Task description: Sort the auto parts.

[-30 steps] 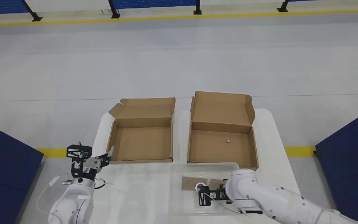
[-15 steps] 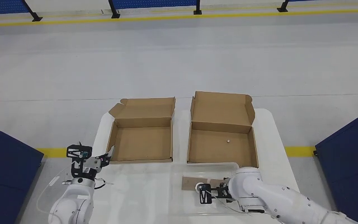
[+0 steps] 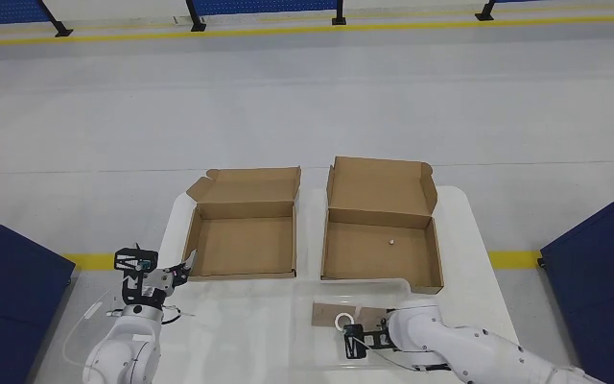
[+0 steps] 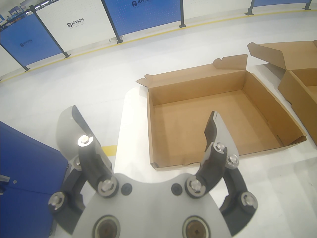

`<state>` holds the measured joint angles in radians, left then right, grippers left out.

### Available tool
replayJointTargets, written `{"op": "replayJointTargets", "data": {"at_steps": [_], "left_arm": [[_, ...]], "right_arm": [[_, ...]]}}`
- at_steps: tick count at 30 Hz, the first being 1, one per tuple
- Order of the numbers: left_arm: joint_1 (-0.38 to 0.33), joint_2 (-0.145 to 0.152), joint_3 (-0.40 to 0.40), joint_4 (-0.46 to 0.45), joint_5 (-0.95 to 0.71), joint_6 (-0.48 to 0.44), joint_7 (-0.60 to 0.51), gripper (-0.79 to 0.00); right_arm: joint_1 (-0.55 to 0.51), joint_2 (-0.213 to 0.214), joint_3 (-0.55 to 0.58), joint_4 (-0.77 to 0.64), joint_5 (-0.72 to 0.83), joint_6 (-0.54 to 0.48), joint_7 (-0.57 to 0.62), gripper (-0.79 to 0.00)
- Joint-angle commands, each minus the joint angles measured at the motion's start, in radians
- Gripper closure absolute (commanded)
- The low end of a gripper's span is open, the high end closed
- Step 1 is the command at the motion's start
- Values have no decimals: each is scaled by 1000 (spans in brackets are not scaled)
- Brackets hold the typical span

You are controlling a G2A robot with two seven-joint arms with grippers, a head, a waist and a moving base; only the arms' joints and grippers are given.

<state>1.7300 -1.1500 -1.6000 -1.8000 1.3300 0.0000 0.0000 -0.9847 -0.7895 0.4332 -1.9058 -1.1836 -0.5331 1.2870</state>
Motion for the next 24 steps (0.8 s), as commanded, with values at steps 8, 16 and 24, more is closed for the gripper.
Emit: {"op": "replayJointTargets", "data": {"at_steps": [8,16,24], "left_arm": [[0,0,0,0,0,0,0,-785],[0,0,0,0,0,0,0,-785],[0,0,0,0,0,0,0,-785]], "right_arm": [[73,-41,-76,49,46,15,15,-175],[105,-60,-109,72,65,22,22,-212],[119,-69,-128,67,44,19,19,-339]]}}
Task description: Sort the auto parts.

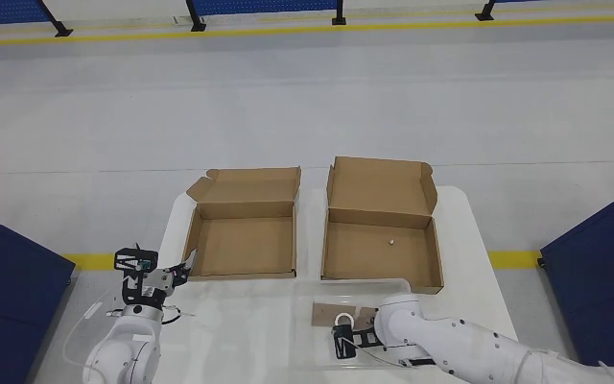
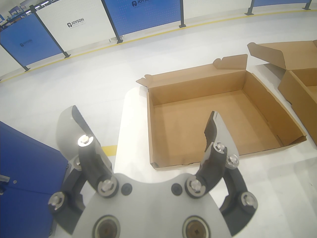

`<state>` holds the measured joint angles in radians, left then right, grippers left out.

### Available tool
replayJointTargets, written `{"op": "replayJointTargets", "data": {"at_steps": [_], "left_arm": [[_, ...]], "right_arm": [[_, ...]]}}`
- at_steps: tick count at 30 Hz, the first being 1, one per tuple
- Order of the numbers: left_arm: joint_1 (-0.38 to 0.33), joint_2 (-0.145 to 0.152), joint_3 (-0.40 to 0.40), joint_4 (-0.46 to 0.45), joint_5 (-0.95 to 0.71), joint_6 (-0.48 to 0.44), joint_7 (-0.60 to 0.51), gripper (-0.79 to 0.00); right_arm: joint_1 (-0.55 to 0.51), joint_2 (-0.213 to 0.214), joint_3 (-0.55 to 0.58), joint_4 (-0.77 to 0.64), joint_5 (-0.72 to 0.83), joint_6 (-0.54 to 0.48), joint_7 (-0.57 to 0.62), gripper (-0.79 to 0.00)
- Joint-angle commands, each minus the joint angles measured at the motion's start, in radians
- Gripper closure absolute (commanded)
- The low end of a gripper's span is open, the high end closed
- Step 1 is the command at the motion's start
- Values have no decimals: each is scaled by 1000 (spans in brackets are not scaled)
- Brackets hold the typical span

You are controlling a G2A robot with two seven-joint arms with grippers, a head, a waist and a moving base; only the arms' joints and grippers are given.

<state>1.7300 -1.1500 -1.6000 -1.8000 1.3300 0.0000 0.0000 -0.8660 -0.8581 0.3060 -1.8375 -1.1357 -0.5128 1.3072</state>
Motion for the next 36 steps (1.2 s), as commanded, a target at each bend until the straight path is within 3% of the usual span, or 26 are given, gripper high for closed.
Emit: {"op": "replayJointTargets", "data": {"at_steps": [1,5,26,32,33,34,36], "left_arm": [[0,0,0,0,0,0,0,-785],[0,0,0,0,0,0,0,-785],[0,0,0,0,0,0,0,-785],[0,0,0,0,0,0,0,-785],[0,0,0,0,0,0,0,-785],[0,0,0,0,0,0,0,-785],[0,0,0,0,0,0,0,-785]], "right_arm": [[-1,-1,-1,-3,-9,-2,-2,-354],[-6,-3,2,-6,-26,-7,-7,-379],[-8,-31,-13,42,-70,-39,-39,-357],[-2,-41,-22,64,-65,-39,-39,-240],[0,-42,-24,68,-64,-39,-39,-169],[2,-44,-25,72,-60,-37,-37,0],[4,-47,-25,77,-52,-32,-32,0]]}}
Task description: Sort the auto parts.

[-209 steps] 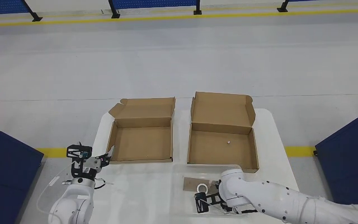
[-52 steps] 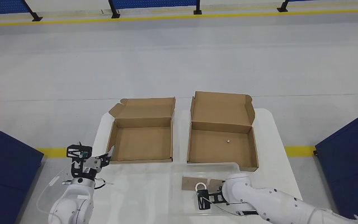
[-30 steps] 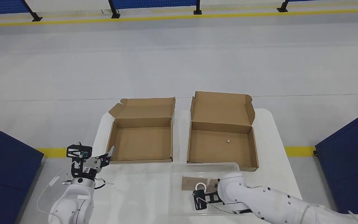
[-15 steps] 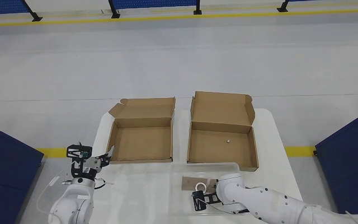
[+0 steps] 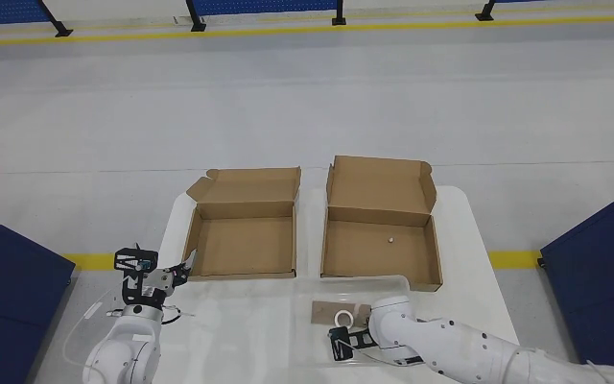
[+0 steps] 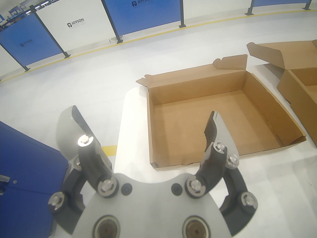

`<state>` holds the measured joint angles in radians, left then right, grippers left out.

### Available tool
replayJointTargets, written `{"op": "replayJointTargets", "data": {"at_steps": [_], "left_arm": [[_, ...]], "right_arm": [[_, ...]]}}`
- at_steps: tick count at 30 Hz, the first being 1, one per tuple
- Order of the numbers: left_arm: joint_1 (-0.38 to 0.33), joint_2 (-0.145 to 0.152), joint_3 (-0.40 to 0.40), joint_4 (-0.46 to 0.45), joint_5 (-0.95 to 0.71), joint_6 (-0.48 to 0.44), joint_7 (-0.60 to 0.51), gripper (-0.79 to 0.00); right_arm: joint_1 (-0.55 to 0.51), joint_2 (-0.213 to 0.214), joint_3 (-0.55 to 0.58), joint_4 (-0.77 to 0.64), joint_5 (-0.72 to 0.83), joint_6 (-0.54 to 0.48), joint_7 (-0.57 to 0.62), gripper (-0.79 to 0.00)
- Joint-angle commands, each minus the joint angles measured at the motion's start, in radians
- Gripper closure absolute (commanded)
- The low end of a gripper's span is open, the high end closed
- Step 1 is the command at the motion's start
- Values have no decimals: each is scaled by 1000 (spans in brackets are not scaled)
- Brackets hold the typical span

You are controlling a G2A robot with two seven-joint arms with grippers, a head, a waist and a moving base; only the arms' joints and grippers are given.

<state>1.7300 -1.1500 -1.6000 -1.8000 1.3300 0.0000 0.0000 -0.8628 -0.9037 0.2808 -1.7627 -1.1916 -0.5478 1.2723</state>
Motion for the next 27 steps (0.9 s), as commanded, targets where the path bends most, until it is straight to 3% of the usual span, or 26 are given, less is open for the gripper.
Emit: {"op": "replayJointTargets", "data": {"at_steps": [1,13,27], "left_arm": [[0,0,0,0,0,0,0,-785],[0,0,0,0,0,0,0,-785],[0,0,0,0,0,0,0,-785]], "right_arm": [[2,-3,0,3,7,5,5,0],[-2,3,26,-23,42,45,45,0],[-57,53,120,-92,77,63,58,0]]}}
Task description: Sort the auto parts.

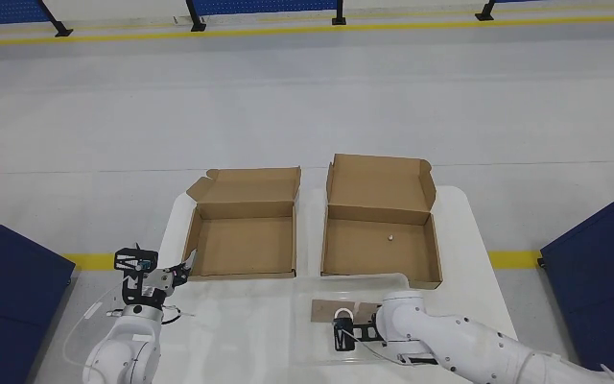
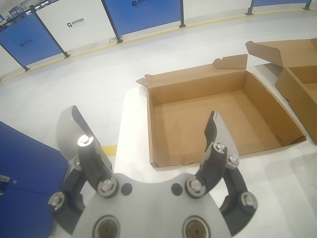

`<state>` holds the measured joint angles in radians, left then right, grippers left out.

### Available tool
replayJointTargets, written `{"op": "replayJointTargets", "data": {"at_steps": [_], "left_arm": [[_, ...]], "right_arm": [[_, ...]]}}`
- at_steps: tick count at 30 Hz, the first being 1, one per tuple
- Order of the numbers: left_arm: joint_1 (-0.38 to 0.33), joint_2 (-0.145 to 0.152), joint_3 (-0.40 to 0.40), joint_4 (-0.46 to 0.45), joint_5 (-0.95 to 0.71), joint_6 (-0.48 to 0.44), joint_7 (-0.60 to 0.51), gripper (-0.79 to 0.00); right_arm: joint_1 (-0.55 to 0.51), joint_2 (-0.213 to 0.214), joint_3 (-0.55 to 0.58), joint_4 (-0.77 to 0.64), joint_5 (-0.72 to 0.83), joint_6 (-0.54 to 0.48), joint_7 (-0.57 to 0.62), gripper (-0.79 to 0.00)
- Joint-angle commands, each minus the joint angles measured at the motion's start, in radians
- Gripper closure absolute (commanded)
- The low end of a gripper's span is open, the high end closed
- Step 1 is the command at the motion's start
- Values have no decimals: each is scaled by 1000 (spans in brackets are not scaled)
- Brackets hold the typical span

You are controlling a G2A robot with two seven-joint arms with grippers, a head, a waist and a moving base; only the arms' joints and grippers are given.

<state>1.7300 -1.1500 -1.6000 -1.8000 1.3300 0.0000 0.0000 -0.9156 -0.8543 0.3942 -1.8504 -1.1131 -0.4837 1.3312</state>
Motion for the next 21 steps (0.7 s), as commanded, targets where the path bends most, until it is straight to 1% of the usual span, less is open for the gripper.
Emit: {"op": "replayJointTargets", "data": {"at_steps": [1,7,12,14,15,17,21], "left_arm": [[0,0,0,0,0,0,0,-785],[0,0,0,0,0,0,0,-785],[0,0,0,0,0,0,0,-785],[0,0,0,0,0,0,0,-785],[0,0,0,0,0,0,0,-785],[0,0,0,0,0,0,0,-785],[0,0,0,0,0,0,0,-785]], "right_arm": [[-10,7,13,-9,-2,-2,-2,0],[-36,21,38,-15,-8,-26,-21,0],[-34,17,25,0,-22,-49,-44,0],[-27,12,15,12,-23,-57,-52,-135],[-23,9,10,17,-25,-59,-54,-182],[-13,2,-1,27,-23,-61,-56,-222],[7,-10,-22,44,-20,-60,-55,-237]]}}
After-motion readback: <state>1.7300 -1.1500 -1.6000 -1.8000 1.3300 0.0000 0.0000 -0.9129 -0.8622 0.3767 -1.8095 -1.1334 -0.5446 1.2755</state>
